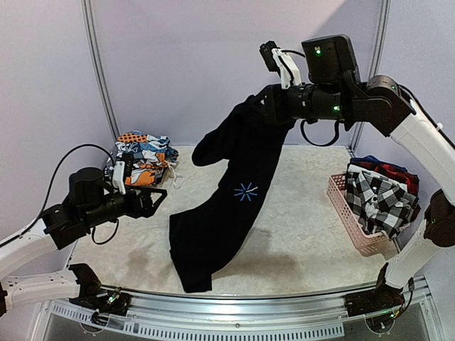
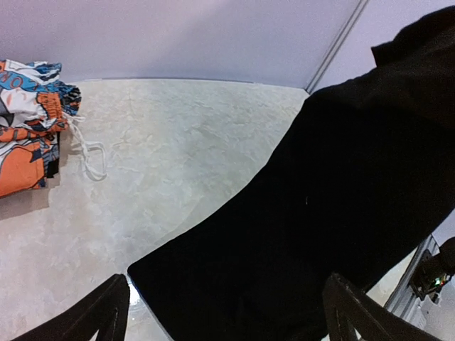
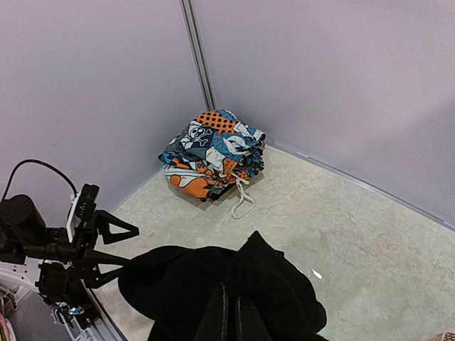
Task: Fold and stack the mixed laundry pile
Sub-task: Pass from the right arm to the left, then place the crumpled T-shirt at the center of the board, then pick up the crumpled T-shirt from the center of the board.
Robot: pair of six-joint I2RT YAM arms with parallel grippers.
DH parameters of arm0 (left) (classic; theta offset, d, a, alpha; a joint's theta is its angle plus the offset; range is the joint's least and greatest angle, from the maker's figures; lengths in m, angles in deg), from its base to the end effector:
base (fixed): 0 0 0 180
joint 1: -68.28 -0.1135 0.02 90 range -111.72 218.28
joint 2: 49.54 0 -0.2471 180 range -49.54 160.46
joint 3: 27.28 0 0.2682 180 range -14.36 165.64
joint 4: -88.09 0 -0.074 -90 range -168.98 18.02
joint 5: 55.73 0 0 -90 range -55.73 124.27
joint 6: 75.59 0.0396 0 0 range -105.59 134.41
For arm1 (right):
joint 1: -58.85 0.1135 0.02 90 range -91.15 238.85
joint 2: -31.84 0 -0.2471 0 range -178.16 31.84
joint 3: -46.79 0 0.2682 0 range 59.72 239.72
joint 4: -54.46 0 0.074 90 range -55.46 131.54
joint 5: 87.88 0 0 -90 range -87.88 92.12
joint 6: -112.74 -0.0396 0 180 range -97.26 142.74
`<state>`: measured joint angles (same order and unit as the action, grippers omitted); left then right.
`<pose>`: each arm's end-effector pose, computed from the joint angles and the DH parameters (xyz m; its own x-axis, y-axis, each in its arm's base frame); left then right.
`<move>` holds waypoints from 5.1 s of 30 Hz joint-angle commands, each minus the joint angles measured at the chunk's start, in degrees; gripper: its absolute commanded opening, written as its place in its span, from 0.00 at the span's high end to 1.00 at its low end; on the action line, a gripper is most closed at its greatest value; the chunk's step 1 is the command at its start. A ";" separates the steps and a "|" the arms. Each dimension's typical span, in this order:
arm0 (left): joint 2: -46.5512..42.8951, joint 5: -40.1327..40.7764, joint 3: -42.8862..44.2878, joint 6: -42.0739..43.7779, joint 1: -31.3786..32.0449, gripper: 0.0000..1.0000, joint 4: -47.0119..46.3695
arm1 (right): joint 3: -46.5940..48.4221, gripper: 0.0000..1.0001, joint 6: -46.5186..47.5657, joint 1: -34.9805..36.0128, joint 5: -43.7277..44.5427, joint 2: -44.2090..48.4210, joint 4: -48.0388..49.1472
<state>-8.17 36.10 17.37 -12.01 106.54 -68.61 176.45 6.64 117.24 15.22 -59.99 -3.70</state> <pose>0.1649 -0.1285 0.2533 -0.5056 -0.1676 -0.8463 0.4136 0.8138 -0.4083 0.1886 0.2893 0.4859 -0.3741 -0.0925 -0.9228 -0.6394 0.7464 0.1844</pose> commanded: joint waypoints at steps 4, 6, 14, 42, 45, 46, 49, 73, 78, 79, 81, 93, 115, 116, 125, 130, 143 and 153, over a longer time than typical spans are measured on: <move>5.67 -9.01 -2.67 3.07 1.64 0.02 -13.94 | -5.89 0.98 3.94 0.14 -4.55 2.99 6.17; 8.00 -11.08 -1.94 3.69 2.59 0.02 -16.93 | -8.31 0.98 4.13 0.07 -4.90 4.06 6.86; 18.40 -12.58 6.70 9.43 10.03 0.02 -21.18 | -20.87 0.96 5.54 0.07 -6.30 9.95 10.31; 35.42 7.33 19.67 3.34 18.69 1.00 -14.62 | -53.59 0.81 -12.50 -0.01 21.78 26.54 7.21; 37.30 6.15 16.57 -0.36 18.70 1.00 -18.21 | -59.38 0.48 -20.27 0.04 21.98 27.93 3.48; 38.36 5.96 15.74 -1.55 18.69 1.00 -18.97 | -60.70 0.44 -22.06 0.00 21.53 27.96 2.40; 41.65 5.50 13.75 -4.15 18.88 1.00 -22.48 | -63.72 0.38 -25.66 0.03 15.89 28.81 3.18; 52.44 3.93 20.44 -4.21 31.96 0.32 -20.52 | -66.22 0.29 -27.12 0.03 -0.96 23.02 21.15; 46.97 6.09 16.37 -4.25 31.96 0.02 -19.23 | -68.77 0.30 -27.09 -0.01 -8.85 23.23 25.79; 45.49 7.06 15.78 -4.10 31.96 0.02 -18.07 | -69.08 0.30 -27.13 -0.03 -10.10 23.13 27.26; 42.59 9.92 14.81 -4.10 31.96 0.02 -15.13 | -69.75 0.31 -27.47 -0.03 -11.95 22.57 29.25; 30.14 27.37 7.53 -7.73 30.93 0.07 1.29 | -67.11 0.42 -25.44 0.10 -19.62 11.54 32.93; 27.33 29.49 -0.36 -11.23 26.98 0.20 0.06 | -59.03 0.85 -22.83 0.06 -13.41 4.06 24.92; 27.55 29.59 -0.43 -11.27 26.89 0.21 0.04 | -58.85 0.89 -22.77 0.09 -13.37 3.82 24.47; 29.98 27.93 -1.64 -13.46 26.16 0.21 0.39 | -56.77 1.00 -21.55 0.10 -10.66 4.99 21.63; 27.51 24.57 -1.41 -14.08 26.25 0.17 4.31 | -47.93 1.00 -18.94 0.11 -2.14 10.01 11.77; 37.74 11.32 1.57 -10.66 26.25 0.08 -1.03 | -35.43 1.00 -17.34 0.07 25.38 20.19 2.44; 48.87 12.71 6.62 -9.17 26.03 0.86 -2.17 | -35.79 1.00 -18.09 -0.02 33.37 24.89 -0.48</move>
<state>37.99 48.23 21.65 -22.08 133.19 -69.99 140.69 -11.37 117.24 43.33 -37.57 -2.80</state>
